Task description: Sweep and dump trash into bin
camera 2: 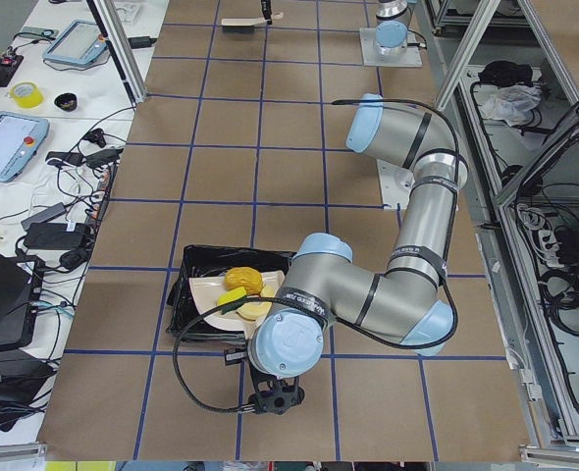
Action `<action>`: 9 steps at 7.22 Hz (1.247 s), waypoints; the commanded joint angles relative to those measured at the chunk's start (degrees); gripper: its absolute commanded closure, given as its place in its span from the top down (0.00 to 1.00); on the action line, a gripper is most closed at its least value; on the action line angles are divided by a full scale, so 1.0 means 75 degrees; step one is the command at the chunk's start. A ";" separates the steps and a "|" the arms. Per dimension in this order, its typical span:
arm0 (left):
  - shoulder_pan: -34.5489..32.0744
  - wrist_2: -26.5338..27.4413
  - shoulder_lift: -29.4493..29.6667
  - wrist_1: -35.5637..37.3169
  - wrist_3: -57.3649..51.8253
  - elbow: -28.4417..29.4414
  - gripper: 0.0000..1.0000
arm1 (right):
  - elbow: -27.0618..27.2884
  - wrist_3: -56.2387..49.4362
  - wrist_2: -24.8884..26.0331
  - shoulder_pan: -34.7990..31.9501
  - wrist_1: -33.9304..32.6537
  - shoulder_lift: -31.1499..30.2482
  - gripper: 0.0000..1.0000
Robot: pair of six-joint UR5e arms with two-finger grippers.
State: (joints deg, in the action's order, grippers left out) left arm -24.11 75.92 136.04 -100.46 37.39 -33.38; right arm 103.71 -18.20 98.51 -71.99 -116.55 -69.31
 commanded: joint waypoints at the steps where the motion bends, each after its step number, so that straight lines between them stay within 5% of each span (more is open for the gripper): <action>1: 0.0027 -0.0208 -0.0149 0.0734 0.0241 -0.0084 0.00 | -0.0023 0.0024 -0.0044 0.0001 -0.0080 -0.0062 0.79; 3: -0.0089 -0.0162 -0.0616 0.2509 0.0091 -0.1259 0.00 | -0.0129 0.0024 -0.0161 -0.0069 -0.0419 -0.0598 1.00; 4: -0.0275 -0.0127 -0.1037 0.3436 0.0043 -0.2034 0.00 | -0.0129 0.0036 -0.0335 -0.0116 -0.0374 -0.0927 1.00; 6: -0.0569 0.0432 -0.1718 0.3715 0.0043 -0.2626 0.00 | -0.0338 0.0094 -0.0654 -0.0360 -0.0141 -0.1361 1.00; 8: -0.0967 0.1145 -0.2176 0.4040 -0.0400 -0.3303 0.00 | -0.1062 0.0408 -0.0549 -0.0840 0.1204 -0.1667 1.00; 9: -0.1004 0.1348 -0.2375 0.5134 -0.0461 -0.3864 0.00 | -0.1252 0.0527 -0.0560 -0.0947 0.1754 -0.1703 1.00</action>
State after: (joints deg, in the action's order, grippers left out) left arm -30.75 83.39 120.15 -68.86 35.02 -57.92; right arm 96.68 -15.65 94.24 -77.62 -108.43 -81.27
